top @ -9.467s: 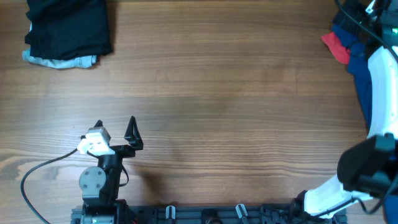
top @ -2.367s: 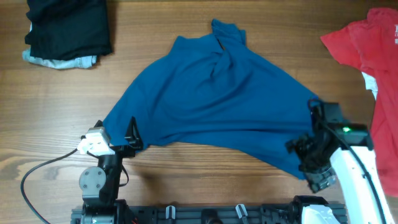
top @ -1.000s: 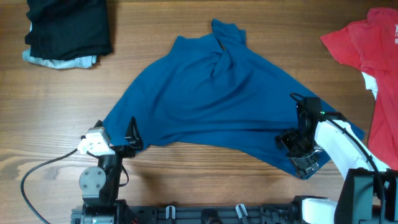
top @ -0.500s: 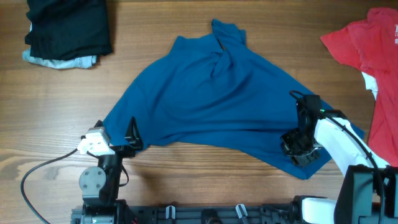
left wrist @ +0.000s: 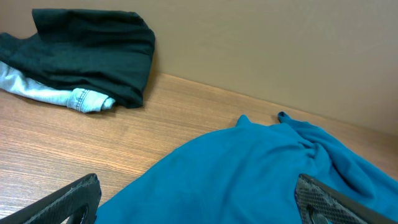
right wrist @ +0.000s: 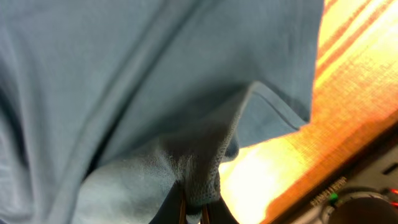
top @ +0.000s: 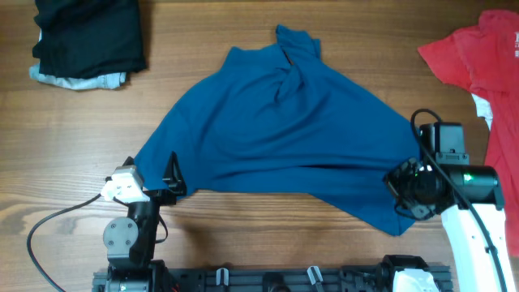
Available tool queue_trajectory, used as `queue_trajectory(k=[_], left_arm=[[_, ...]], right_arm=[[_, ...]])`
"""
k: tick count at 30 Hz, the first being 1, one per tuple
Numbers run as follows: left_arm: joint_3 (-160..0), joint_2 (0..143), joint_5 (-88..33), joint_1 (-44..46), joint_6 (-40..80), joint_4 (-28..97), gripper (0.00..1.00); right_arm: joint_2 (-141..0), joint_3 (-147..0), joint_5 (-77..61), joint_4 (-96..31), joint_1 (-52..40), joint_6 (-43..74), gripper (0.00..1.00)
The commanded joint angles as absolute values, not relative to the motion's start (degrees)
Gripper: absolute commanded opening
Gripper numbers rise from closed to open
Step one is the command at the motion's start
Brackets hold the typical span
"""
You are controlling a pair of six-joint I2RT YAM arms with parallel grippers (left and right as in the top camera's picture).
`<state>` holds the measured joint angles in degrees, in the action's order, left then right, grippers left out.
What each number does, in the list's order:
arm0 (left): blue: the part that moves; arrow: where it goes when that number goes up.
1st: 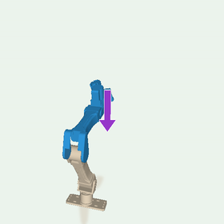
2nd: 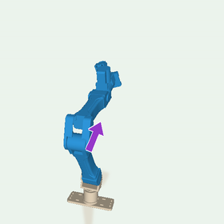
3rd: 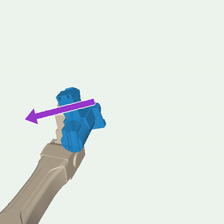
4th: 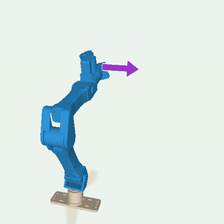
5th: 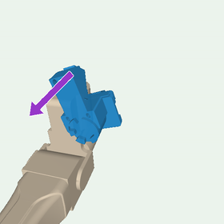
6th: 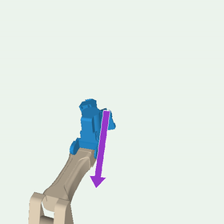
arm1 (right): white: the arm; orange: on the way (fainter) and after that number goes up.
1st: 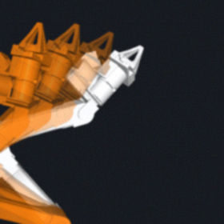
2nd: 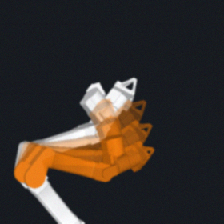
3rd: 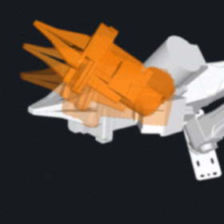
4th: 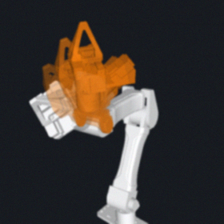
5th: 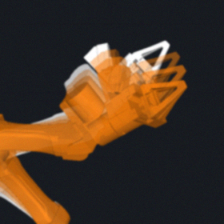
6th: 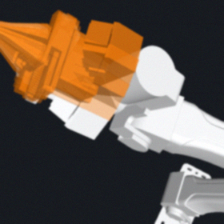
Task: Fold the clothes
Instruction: 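Grasp the lower-right hem of the blue shirt with the right gripper, then grasp the left edge of the blue shirt with the left gripper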
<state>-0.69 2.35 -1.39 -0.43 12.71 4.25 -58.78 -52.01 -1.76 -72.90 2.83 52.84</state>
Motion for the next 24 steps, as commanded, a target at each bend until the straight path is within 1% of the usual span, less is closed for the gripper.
queue_trajectory(k=[1,7,8,9,11,13,16,19,20,22,23,24], left_arm=[[-0.3,2.0,-1.8,-0.1,12.0,4.3,1.00],[-0.3,2.0,-1.8,-0.1,12.1,4.3,1.00],[-0.3,2.0,-2.2,-0.1,12.8,4.3,1.00],[-0.4,2.0,-8.6,-0.1,18.9,-2.0,1.00],[-0.8,2.0,-16.2,-0.1,22.1,-7.3,1.00],[-4.6,2.1,-18.2,-0.1,24.5,-6.7,0.99],[-15.4,5.4,-13.8,-0.2,20.6,2.4,0.99],[-29.3,16.1,-9.6,-0.2,15.7,15.2,1.00],[-35.3,21.6,-8.1,-0.2,14.7,21.6,1.00],[-50.5,36.6,-6.1,-0.2,10.6,40.0,1.00],[-56.8,43.3,-6.1,-0.2,9.9,47.2,1.00],[-60.5,47.5,-6.2,-0.2,10.1,51.8,1.00]], right_arm=[[-57.0,-52.6,-2.9,-75.6,2.9,49.6,0.04],[-55.6,-52.6,-4.6,-75.9,2.9,47.9,0.04],[-55.6,-52.6,-6.3,-76.2,2.9,45.0,0.04],[-55.6,-52.6,-5.4,-76.8,2.9,44.9,0.04],[-55.6,-52.6,-5.0,-76.8,2.9,44.9,0.04],[-55.6,-52.6,-5.0,-75.9,2.9,44.9,0.04],[-55.6,-52.6,-5.0,-73.9,2.9,45.0,0.04],[-55.6,-52.6,-5.0,-73.1,2.9,44.9,0.05],[-55.6,-52.6,-5.0,-73.1,2.9,44.9,0.05],[-55.6,-52.6,-5.0,-73.2,2.9,44.9,0.05],[-55.6,-52.6,-5.0,-73.3,2.9,45.0,0.05],[-55.6,-52.6,-5.0,-73.3,2.9,44.9,0.05]])
